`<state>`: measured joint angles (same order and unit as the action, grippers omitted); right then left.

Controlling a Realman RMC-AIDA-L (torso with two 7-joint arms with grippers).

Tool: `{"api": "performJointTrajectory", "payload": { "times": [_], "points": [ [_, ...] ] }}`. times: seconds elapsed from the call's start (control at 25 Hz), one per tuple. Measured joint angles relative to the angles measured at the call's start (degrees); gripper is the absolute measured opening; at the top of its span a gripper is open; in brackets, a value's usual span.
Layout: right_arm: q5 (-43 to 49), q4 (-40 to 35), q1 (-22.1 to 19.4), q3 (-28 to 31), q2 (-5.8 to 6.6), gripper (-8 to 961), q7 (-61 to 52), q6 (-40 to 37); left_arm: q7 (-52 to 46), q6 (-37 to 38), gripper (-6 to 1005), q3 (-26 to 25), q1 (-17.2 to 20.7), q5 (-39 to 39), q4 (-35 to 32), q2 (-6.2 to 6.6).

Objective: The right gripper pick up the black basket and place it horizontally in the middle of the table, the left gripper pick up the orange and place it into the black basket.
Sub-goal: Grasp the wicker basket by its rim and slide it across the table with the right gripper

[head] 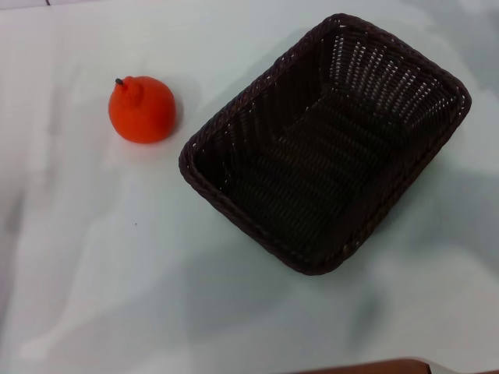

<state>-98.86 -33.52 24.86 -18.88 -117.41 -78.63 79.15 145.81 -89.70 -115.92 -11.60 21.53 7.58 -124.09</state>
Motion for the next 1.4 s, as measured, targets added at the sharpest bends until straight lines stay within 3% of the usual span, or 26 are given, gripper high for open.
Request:
{"api": "performJointTrajectory", "payload": {
  "times": [0.36, 0.56, 0.76, 1.0, 1.16, 1.4],
  "points": [
    [0.0, -0.35, -0.37, -1.92, 0.56, 626, -0.62, -0.01, 0.0, 0.42, 932, 0.0, -0.38, 0.0, -0.35, -0.12],
    [2.44, -1.51, -0.7, -6.0, 2.79, 629, -5.88, 0.04, 0.0, 0.69, 932, 0.0, -0.35, 0.0, -0.36, -0.11],
    [19.06, -13.43, 0.43, -7.84, 4.86, 632, -25.78, 0.53, 0.0, 0.83, 932, -0.01, -0.2, 0.0, -0.43, -0.1],
    [43.44, -30.21, 5.43, -9.62, 5.67, 635, -45.96, 8.66, 0.0, 1.05, 933, 0.0, -0.17, -0.08, -0.46, -0.09],
    [53.93, -31.95, 10.52, -11.32, 5.9, 637, -52.35, 13.27, 0.09, 1.17, 933, 0.0, -0.12, -0.09, -0.46, -0.04],
    [62.6, -28.59, 14.07, -15.39, 4.6, 774, -55.76, 11.62, 0.09, 1.44, 933, -0.03, 0.11, -0.09, -0.46, -0.01]
  ]
}}
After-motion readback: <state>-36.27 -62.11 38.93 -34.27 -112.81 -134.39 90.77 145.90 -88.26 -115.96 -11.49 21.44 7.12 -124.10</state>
